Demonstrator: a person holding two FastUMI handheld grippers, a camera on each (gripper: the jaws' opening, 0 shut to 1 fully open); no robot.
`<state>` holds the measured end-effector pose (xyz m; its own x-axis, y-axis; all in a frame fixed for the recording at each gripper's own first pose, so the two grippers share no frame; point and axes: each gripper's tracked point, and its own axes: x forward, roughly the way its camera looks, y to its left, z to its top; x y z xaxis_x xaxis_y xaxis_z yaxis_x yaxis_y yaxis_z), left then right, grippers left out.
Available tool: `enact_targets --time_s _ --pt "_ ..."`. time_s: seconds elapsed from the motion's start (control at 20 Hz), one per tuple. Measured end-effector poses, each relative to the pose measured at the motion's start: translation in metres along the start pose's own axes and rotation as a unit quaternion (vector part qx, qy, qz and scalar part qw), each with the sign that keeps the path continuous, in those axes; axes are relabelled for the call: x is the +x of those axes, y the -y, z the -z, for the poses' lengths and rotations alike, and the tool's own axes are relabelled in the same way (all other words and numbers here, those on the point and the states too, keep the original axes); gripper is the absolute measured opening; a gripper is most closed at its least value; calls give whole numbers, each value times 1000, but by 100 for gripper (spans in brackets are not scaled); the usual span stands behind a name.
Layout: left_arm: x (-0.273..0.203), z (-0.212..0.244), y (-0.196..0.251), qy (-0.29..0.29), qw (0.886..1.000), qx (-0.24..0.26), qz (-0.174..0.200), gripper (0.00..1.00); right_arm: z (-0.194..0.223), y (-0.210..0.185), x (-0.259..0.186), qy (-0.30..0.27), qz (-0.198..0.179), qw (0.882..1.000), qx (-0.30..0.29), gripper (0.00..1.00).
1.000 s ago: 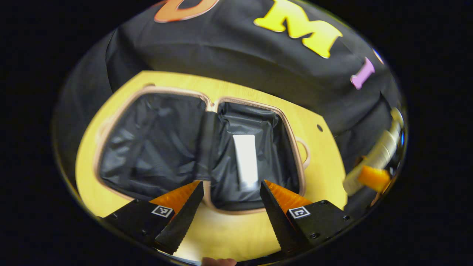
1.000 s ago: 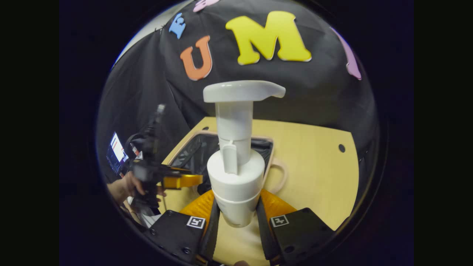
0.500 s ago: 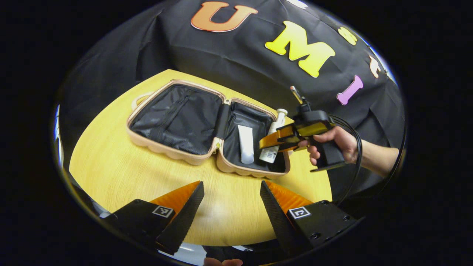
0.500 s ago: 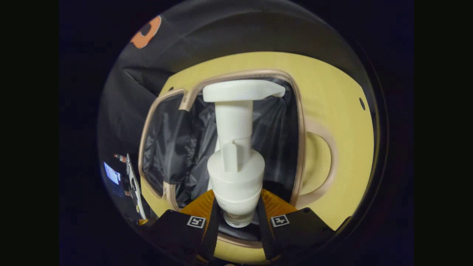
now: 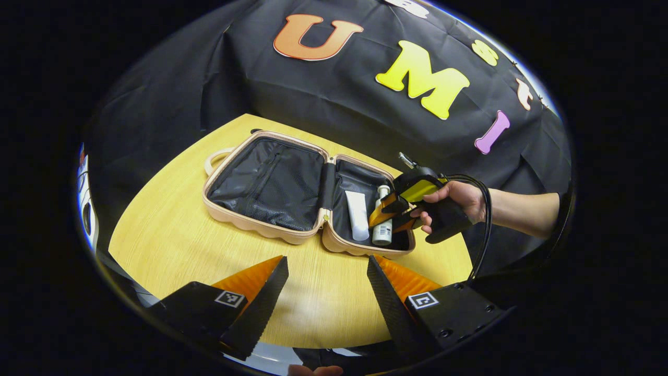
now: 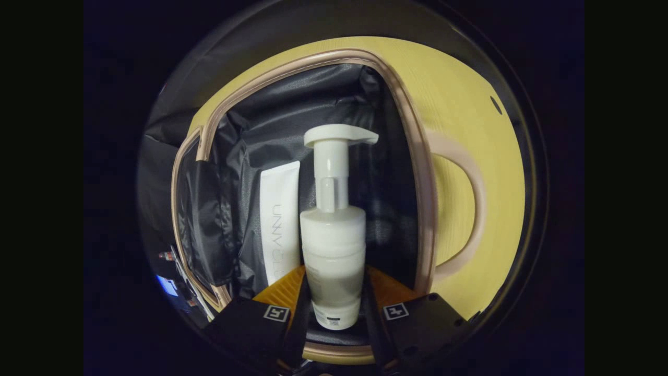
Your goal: First open the suitcase, pack the skin care products into it, and then close the suitcase.
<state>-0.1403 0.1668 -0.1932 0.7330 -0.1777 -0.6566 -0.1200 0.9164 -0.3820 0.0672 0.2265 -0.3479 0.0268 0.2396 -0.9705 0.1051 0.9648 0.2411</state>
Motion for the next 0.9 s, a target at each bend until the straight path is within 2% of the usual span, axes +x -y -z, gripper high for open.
enact_targets --time_s 0.25,0.35,0.4,0.5,0.55,0.6,0.75,0.9 --pt "-1 -1 -12 -1 1000 -5 -13 98 -3 -8 -15 22 -19 1000 4 54" --pt "-3 -6 -17 7 1000 -1 -20 98 3 -12 -30 33 -34 999 14 65" --pt "-4 -11 -22 14 1000 4 -27 98 6 -12 -40 42 -40 998 15 74" --pt "-1 -21 -45 37 998 21 -52 98 12 -12 -67 66 -62 996 14 80" --pt "0 -28 -55 50 996 22 -63 98 15 -15 -84 81 -82 993 18 80" --pt "0 -36 -68 65 995 19 -71 98 18 -15 -102 102 -101 989 22 75" --pt "-13 -78 -96 153 986 9 -69 98 21 -7 -160 179 -148 973 -6 80" --pt "-27 -116 -118 228 973 -4 -43 97 25 23 -208 267 -144 950 -66 80"
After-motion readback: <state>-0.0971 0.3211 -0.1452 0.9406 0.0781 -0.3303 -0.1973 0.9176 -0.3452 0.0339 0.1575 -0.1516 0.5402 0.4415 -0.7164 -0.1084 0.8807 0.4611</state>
